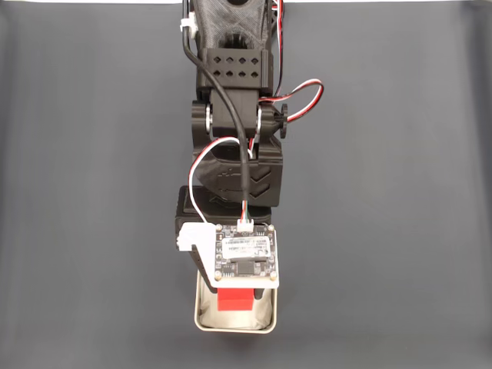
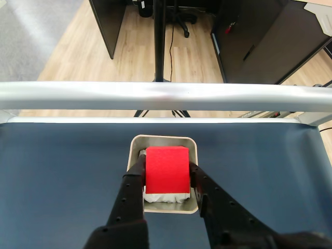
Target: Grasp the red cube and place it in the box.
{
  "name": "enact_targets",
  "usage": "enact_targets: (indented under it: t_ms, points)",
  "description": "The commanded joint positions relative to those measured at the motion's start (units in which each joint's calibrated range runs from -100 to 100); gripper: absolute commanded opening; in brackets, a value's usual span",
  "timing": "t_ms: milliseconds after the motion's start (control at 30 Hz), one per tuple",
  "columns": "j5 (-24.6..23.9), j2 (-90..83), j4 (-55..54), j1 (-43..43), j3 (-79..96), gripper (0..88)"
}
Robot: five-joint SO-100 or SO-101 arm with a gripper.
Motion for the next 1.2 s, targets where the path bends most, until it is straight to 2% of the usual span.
enact_targets:
  t_ms: [0,100,267,1167]
  points:
    - [0.3,-1.4,-1.2,0.4,0.0,31.1]
    - [0.8,-1.6,-1.0,0.4,0.1,36.7]
    - [1.4,-1.8,-1.6,0.3,0.4,40.5]
    - [1.2,-3.0,-2.8,0.3,1.8,41.7]
